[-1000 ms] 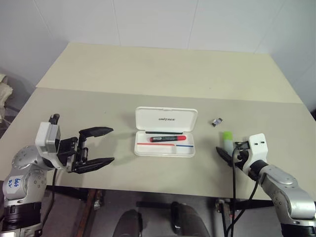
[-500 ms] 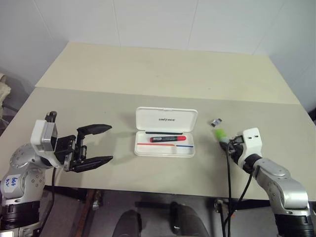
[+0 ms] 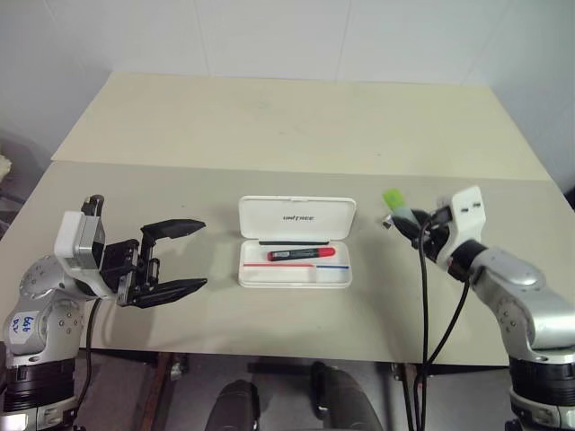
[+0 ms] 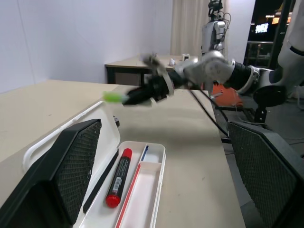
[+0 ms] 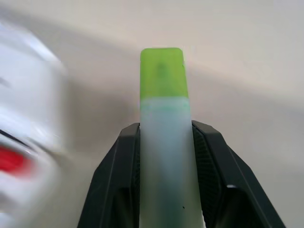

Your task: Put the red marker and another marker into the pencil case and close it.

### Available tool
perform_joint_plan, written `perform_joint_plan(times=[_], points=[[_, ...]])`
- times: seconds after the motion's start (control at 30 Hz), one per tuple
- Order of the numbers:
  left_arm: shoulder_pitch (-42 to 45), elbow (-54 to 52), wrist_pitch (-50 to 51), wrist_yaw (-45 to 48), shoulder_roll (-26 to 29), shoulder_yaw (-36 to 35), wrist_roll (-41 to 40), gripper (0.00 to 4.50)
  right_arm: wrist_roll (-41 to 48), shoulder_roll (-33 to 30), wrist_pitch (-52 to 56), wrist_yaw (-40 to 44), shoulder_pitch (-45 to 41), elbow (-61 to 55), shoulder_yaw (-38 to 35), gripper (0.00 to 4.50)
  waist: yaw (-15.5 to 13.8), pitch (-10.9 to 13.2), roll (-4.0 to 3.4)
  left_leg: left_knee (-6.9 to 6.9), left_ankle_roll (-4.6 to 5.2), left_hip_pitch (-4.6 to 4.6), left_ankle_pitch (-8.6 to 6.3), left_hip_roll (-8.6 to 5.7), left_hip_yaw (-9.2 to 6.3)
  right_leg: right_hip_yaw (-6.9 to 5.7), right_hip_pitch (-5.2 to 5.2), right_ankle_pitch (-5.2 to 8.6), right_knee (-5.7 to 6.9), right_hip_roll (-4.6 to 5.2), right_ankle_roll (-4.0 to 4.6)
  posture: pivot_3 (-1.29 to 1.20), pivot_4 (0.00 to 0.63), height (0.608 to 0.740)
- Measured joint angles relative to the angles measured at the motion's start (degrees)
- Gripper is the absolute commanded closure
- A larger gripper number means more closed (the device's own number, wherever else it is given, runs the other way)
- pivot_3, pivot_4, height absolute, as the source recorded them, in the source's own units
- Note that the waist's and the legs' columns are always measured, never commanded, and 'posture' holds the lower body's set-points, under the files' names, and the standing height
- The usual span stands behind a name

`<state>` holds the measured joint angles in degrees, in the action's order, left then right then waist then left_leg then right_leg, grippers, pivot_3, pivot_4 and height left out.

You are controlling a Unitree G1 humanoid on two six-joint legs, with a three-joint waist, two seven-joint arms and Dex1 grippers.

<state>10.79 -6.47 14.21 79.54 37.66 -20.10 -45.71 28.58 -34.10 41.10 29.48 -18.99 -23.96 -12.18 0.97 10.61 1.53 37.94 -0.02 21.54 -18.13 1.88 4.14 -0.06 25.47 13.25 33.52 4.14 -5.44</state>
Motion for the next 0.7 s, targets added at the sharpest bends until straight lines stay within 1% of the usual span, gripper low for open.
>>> perform_joint_plan(times=[0.13, 0.27, 0.37, 0.43, 0.5, 0.7], points=[[-0.61, -0.22, 0.00, -0.46, -0.45, -0.04, -0.04, 0.00, 2.44, -5.43, -2.08, 9.64, -3.31, -2.41, 3.20, 3.38, 0.22, 0.00, 0.00, 0.02, 0.00, 0.00, 0.00, 0.00, -0.02, -0.03, -0.01, 0.02, -0.02, 0.02, 0.03, 0.00, 0.150, 0.740], [-1.97, -1.85, 0.01, -0.98, -0.53, -0.12, -0.16, 0.00, 4.23, -8.52, -2.46, 18.50, -6.76, -2.58, 8.65, 3.38, 0.53, 0.01, 0.00, 0.02, 0.00, 0.02, 0.00, 0.02, -0.01, -0.01, -0.01, 0.02, -0.02, 0.10, 0.02, 0.00, 0.150, 0.740], [-3.45, -2.32, 0.02, -1.34, -0.50, -0.66, -0.41, 0.00, 4.05, -11.86, -3.94, 26.47, -8.93, -2.36, 13.40, 3.38, 0.62, 0.01, 0.00, 0.02, 0.02, 0.01, -0.01, 0.04, 0.00, -0.02, -0.01, 0.03, -0.02, 0.13, 0.01, 0.00, 0.150, 0.740], [-4.36, -2.33, 0.01, -1.42, -0.44, -1.52, -0.54, 0.00, 3.36, -12.60, -5.85, 30.63, -10.10, -2.24, 16.34, 3.38, 0.69, 0.01, 0.00, 0.03, 0.02, 0.00, -0.01, 0.04, 0.00, -0.02, -0.01, 0.03, -0.01, 0.11, 0.01, 0.00, 0.150, 0.740], [-5.16, -2.28, -0.13, -1.22, -0.21, -2.35, -0.67, 0.00, 1.66, -11.99, -7.42, 32.48, -12.00, -1.11, 19.61, 3.38, 0.75, 0.01, 0.01, 0.05, 0.01, -0.02, -0.01, 0.03, -0.01, -0.04, -0.01, 0.04, 0.03, 0.10, 0.03, 0.00, 0.150, 0.740], [-7.10, -1.56, -2.57, 0.45, 0.62, -4.40, -0.71, 0.00, -5.87, -3.31, -11.10, 31.78, -16.77, 2.74, 29.86, 3.38, 0.70, 0.02, 0.01, 0.08, -0.11, -0.05, 0.02, 0.16, -0.07, -0.12, 0.04, 0.14, 0.20, 0.19, 0.22, 0.00, 0.150, 0.740]])
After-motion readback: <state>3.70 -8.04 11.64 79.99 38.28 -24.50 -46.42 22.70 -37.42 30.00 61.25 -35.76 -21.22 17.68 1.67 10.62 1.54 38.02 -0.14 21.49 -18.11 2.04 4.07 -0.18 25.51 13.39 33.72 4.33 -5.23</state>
